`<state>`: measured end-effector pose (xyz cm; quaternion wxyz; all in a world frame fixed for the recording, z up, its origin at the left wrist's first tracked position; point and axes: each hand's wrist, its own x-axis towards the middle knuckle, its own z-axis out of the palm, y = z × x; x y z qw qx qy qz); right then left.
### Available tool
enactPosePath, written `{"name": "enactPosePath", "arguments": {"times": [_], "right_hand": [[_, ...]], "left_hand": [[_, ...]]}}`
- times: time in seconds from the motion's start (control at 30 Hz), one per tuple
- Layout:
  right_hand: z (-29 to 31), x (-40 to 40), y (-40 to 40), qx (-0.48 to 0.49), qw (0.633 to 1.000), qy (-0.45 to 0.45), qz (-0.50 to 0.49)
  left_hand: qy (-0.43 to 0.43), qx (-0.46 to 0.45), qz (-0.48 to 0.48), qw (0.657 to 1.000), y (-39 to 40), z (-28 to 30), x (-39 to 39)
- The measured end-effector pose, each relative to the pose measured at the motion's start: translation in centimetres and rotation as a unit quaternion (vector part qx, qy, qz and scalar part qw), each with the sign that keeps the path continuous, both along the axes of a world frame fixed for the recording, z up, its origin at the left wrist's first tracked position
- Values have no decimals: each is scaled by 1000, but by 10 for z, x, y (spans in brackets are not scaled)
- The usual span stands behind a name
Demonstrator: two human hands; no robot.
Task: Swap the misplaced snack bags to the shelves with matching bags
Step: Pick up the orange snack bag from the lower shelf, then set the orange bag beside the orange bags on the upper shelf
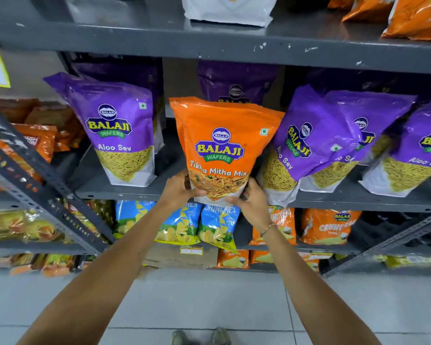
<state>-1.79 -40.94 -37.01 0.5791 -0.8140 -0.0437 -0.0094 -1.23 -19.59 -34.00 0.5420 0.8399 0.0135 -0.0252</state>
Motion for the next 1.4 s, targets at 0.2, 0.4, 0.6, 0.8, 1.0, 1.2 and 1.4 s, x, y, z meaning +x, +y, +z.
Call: {"name": "enactPosePath", "arguments": {"times": [0.2, 0.4, 0.6, 0.8, 1.0, 1.2, 1.4], "right_hand": [[58, -32, 26, 22, 994, -98, 49], [158, -44, 58, 54, 978, -186, 76], [261, -45, 97, 108, 956, -243, 122], [339, -14, 148, 126, 946, -274, 120], [362, 27, 198, 145, 955, -239, 103], [343, 62, 218, 117, 971, -198, 66], [341, 76, 221, 117, 975, -182, 40]], "left_hand": [[-75, 2, 12, 997, 35, 50, -45], [-170, 23, 15, 985, 79, 154, -72], [-262, 57, 10, 963, 123, 257, -83], [-319, 94, 39, 942, 170, 332, -59], [-288, 70, 44, 954, 204, 356, -17], [-249, 71, 24, 966, 221, 332, 17], [-259, 64, 8, 964, 222, 328, 41]]}}
